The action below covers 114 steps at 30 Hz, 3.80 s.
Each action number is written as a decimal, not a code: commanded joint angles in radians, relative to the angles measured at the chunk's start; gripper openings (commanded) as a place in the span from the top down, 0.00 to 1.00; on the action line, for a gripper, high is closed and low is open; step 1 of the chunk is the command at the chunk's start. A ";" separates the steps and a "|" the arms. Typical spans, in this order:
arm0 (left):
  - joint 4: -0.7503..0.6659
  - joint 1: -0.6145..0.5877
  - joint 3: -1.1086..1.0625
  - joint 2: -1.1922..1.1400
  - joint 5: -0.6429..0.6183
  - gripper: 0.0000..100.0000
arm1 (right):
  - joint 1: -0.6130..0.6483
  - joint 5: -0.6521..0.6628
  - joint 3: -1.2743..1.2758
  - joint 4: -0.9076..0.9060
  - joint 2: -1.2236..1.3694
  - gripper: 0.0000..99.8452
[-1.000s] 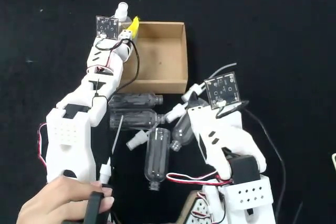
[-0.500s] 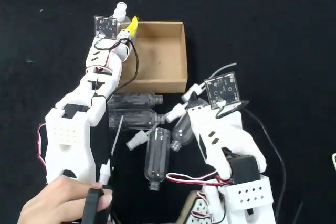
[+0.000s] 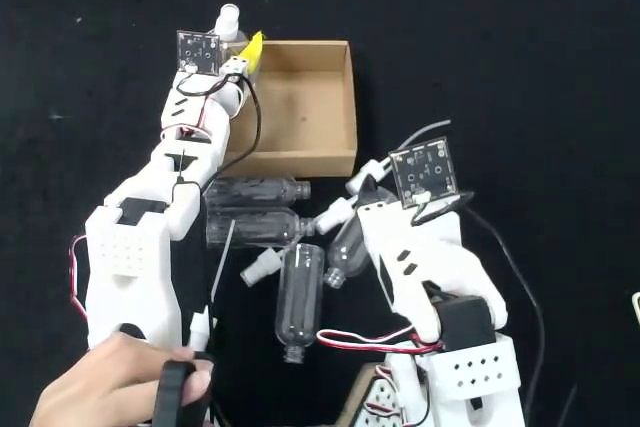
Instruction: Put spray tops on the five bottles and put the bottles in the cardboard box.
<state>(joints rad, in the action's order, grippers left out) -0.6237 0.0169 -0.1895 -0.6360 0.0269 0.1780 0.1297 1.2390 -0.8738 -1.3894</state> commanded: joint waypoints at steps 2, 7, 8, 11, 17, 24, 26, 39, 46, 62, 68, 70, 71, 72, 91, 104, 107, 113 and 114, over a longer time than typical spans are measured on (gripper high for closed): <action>-0.017 -0.038 0.047 0.011 -0.006 0.68 | -0.018 -0.003 -0.053 0.025 -0.015 0.80; -0.020 -0.038 0.045 0.014 -0.006 0.70 | -0.018 -0.003 -0.053 0.025 -0.015 0.80; -0.020 -0.038 0.045 0.017 -0.006 0.70 | -0.018 -0.003 -0.053 0.025 -0.015 0.80; -0.020 -0.038 0.047 0.018 -0.006 0.70 | -0.018 -0.003 -0.053 0.025 -0.015 0.80; -0.021 -0.036 0.061 0.018 -0.006 0.70 | -0.018 -0.003 -0.053 0.025 -0.015 0.80; -0.017 -0.030 0.094 0.018 -0.003 0.70 | -0.018 0.025 -0.051 0.025 -0.015 0.80; -0.017 -0.028 0.091 0.018 0.002 0.70 | -0.018 0.029 -0.051 0.025 -0.015 0.80; -0.014 -0.030 0.085 0.015 -0.005 0.58 | -0.017 0.029 -0.051 0.025 -0.015 0.80; -0.018 -0.039 0.085 0.018 -0.005 0.60 | -0.017 0.029 -0.051 0.025 -0.015 0.80; -0.061 -0.035 -0.039 0.121 -0.006 0.60 | -0.017 0.029 -0.051 0.025 -0.015 0.80; -0.069 -0.036 -0.131 0.192 -0.006 0.60 | -0.017 0.029 -0.051 0.025 -0.015 0.80; -0.069 -0.033 -0.170 0.227 -0.006 0.60 | -0.017 0.029 -0.051 0.025 -0.015 0.80; -0.069 -0.030 -0.189 0.245 -0.006 0.60 | -0.017 0.029 -0.051 0.025 -0.015 0.80; -0.069 -0.030 -0.209 0.267 -0.006 0.60 | -0.017 0.029 -0.051 0.025 -0.015 0.80; -0.063 -0.087 -0.812 0.918 0.002 0.60 | -0.017 0.028 -0.050 0.025 -0.015 0.80; 0.006 -0.120 -1.073 1.218 -0.002 0.60 | -0.017 0.026 -0.041 0.026 -0.015 0.80; 0.193 -0.157 -1.053 1.275 -0.006 0.60 | -0.017 0.025 -0.041 0.026 -0.015 0.80; 0.654 -0.228 -0.967 1.496 -0.025 0.60 | -0.017 0.025 -0.041 0.026 -0.015 0.80; 0.730 -0.240 -0.952 1.542 -0.044 0.60 | -0.017 0.025 -0.041 0.026 -0.015 0.80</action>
<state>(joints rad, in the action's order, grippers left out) -0.1112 -0.1811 -1.2375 0.7725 0.0222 0.1780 0.1511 1.2390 -0.8738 -1.3894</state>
